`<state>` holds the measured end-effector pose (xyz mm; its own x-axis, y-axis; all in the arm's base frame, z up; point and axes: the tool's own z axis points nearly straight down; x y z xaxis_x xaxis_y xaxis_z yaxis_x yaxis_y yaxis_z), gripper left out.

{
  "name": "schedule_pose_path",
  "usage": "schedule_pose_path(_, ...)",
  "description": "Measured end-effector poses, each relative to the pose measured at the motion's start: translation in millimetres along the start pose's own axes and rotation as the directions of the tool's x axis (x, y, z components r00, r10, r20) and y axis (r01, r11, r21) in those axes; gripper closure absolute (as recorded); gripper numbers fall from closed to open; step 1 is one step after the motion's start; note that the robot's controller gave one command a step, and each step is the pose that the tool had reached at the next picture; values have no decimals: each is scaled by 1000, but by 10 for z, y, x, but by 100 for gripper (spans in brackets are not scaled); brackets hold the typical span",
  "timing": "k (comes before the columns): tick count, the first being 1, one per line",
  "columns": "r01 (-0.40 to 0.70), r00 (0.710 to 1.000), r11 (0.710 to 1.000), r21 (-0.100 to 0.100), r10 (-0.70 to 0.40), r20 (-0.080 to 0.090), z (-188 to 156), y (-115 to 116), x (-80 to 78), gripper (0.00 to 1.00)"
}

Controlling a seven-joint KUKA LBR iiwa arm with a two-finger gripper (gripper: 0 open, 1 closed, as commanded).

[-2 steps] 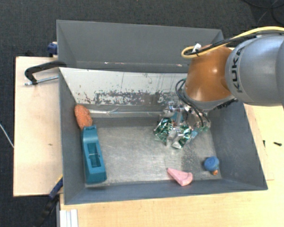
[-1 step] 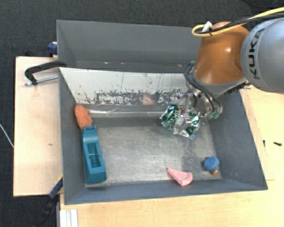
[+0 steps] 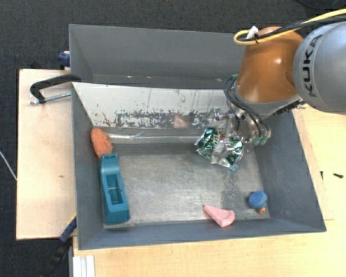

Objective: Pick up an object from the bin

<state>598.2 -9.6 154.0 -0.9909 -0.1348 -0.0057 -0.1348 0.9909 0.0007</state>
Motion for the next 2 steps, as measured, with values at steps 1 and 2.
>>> schedule_pose_path(1,0,1000,1000,0,0,-2,-17,1,4,100)
schedule_pose_path(2,165,986,986,-1,-165,-4,-478,-50,349,100)
